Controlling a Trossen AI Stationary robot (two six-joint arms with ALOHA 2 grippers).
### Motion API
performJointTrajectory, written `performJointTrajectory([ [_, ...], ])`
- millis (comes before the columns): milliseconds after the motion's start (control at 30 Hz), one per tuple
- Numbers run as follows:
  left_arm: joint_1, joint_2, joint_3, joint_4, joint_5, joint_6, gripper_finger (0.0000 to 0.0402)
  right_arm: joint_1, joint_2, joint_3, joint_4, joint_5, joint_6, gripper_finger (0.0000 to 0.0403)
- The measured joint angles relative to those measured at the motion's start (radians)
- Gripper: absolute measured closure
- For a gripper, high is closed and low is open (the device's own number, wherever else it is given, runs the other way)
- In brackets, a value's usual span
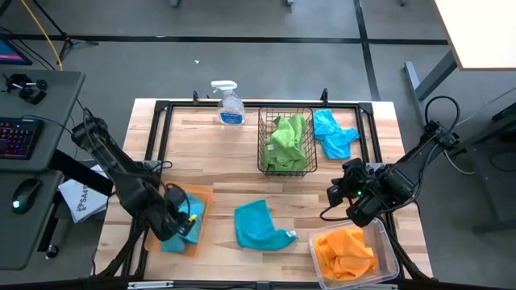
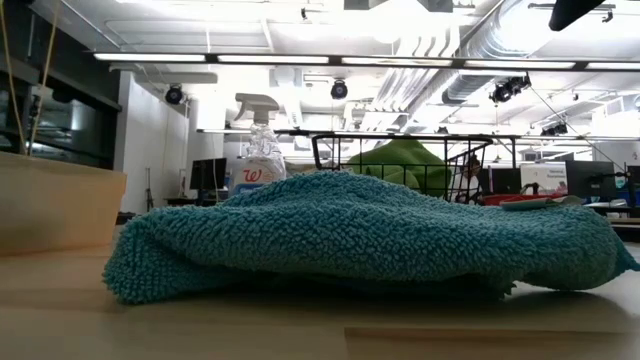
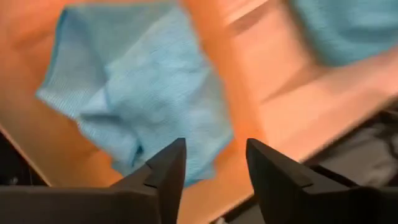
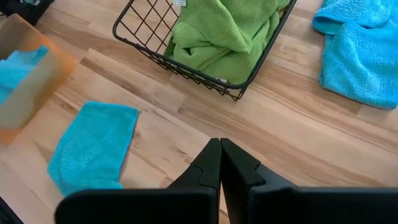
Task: Sort microfiber towel by color & place in baskets
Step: Put the top blue microfiber cloth into the orange bin
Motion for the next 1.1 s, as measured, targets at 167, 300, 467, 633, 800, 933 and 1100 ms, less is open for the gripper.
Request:
performJointTrajectory([
  [167, 0.097, -0.088, 0.03, 0.09, -0.204, 0.155, 0.0214, 0.0, 0.0, 0.0, 0.002, 0.001, -0.093, 0.0402],
  [300, 0.246, -0.078, 0.031, 0.334, -0.237, 0.431, 0.0205, 0.0, 0.0, 0.0, 0.008, -0.013, -0.129, 0.0402],
  [467, 0.396, -0.008, 0.029, 0.559, -0.198, 0.685, 0.0204, -0.049, 0.0, 0.0, -0.005, -0.044, -0.077, 0.0395],
  [633, 0.5, -0.02, 0.029, 0.668, -0.107, 0.854, 0.0204, -0.213, -0.013, -0.004, -0.15, -0.043, -0.207, 0.0328],
  [800, 0.556, -0.106, 0.03, 0.655, -0.085, 0.959, 0.0204, -0.458, -0.131, -0.135, -0.069, -0.031, -0.388, 0.0232],
  [933, 0.562, -0.185, 0.03, 0.636, -0.098, 0.959, 0.0204, -0.682, -0.258, -0.3, 0.084, -0.101, -0.443, 0.0202],
  [1100, 0.561, -0.284, 0.03, 0.589, -0.152, 0.977, 0.0204, -0.95, -0.367, -0.472, 0.338, -0.208, -0.468, 0.0199],
])
